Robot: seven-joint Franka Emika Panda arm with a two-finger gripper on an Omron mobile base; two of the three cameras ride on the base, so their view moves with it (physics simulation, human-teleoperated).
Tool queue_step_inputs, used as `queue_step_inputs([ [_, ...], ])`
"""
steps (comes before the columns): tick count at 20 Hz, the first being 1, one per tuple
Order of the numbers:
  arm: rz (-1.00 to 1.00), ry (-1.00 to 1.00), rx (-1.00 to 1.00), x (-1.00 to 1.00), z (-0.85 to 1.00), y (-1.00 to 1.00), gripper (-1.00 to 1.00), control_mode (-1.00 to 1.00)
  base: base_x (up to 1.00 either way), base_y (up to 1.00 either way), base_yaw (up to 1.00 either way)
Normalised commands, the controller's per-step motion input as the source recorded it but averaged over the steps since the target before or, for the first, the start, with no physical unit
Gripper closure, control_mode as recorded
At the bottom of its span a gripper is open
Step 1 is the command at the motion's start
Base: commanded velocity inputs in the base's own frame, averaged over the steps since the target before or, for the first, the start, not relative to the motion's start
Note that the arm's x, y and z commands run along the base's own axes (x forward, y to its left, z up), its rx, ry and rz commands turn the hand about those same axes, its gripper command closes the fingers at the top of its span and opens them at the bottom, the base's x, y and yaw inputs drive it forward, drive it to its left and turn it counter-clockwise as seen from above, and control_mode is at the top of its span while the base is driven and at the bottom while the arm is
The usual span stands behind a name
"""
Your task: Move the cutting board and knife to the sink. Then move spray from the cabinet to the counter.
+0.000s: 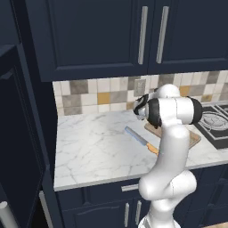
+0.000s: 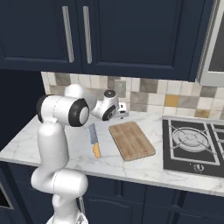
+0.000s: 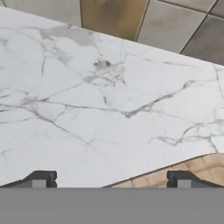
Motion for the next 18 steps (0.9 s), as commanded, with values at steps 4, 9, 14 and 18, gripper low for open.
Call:
queue_step_inputs([
  [4, 0.00, 0.11, 0.00, 0.50, -0.39, -0.19, -1.00, -1.00, 0.00, 0.00, 0.00],
  [9, 0.03, 0.03, 0.00, 0.39, -0.22, -0.08, -1.00, -1.00, 0.00, 0.00, 0.00],
  [14, 0.04, 0.00, 0.00, 0.28, -0.29, -0.02, -1.00, -1.00, 0.00, 0.00, 0.00],
  [18, 0.02, 0.00, 0.00, 0.21, -0.33, -0.06, -1.00, -1.00, 0.00, 0.00, 0.00],
])
